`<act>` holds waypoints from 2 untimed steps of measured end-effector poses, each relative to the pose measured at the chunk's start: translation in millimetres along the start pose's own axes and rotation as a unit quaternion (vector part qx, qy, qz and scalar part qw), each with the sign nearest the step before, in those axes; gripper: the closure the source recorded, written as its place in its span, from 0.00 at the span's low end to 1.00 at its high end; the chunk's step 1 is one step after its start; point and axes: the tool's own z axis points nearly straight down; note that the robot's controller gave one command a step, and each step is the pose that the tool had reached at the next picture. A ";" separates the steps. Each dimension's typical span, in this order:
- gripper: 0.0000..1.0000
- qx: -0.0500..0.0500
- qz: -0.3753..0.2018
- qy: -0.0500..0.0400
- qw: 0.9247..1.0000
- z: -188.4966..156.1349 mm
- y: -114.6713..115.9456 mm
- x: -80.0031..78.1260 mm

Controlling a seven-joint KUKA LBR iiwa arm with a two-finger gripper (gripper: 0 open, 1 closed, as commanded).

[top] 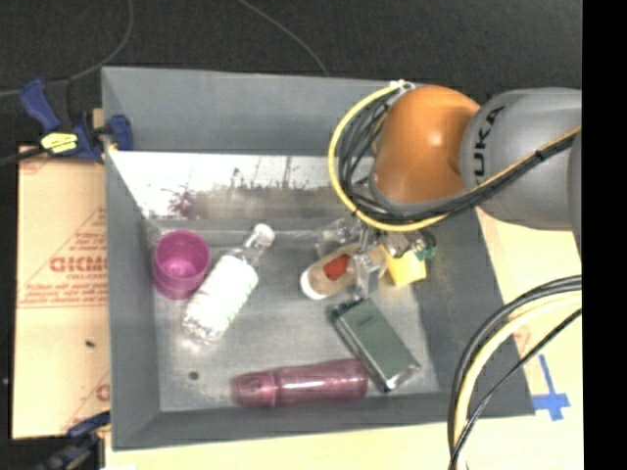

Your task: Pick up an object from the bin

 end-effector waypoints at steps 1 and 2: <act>1.00 0.001 0.000 -0.001 1.000 -12.3 -0.4 -0.5; 1.00 0.001 0.001 -0.002 1.000 -23.8 -0.9 -0.9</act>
Offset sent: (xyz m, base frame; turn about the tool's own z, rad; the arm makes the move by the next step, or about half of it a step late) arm 0.0000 0.0000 0.0378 0.0000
